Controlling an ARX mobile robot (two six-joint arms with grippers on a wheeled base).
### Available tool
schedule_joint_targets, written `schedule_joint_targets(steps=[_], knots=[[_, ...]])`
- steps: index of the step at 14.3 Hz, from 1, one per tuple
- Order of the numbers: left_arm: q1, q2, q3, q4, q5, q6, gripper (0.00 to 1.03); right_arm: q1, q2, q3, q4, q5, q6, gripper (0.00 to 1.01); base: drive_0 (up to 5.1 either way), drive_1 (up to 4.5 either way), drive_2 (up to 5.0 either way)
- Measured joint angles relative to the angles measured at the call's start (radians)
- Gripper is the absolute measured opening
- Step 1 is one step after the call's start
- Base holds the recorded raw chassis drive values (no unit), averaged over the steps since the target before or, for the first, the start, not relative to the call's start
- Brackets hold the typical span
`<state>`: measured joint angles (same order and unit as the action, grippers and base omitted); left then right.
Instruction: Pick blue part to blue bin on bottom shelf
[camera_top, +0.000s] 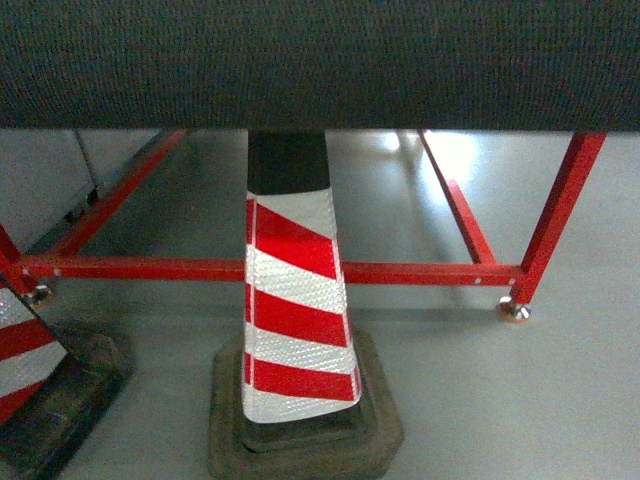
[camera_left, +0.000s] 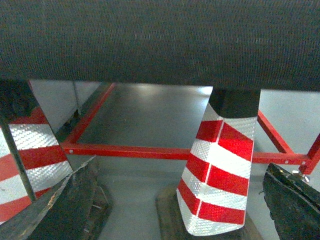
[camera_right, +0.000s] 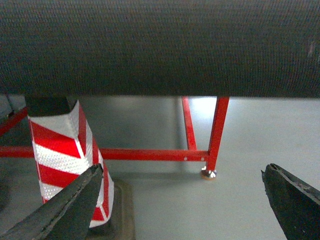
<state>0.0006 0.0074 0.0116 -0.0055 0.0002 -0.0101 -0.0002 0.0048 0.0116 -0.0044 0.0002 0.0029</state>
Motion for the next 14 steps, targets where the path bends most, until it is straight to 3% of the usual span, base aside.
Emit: schedule_joint_targets(steps=[14], knots=[[0.0,0.0,0.0,0.001,-0.002,0.0,0.98,0.0,0.0,0.0,0.0,0.0,0.0,0.98,0.0,0.0,0.0]])
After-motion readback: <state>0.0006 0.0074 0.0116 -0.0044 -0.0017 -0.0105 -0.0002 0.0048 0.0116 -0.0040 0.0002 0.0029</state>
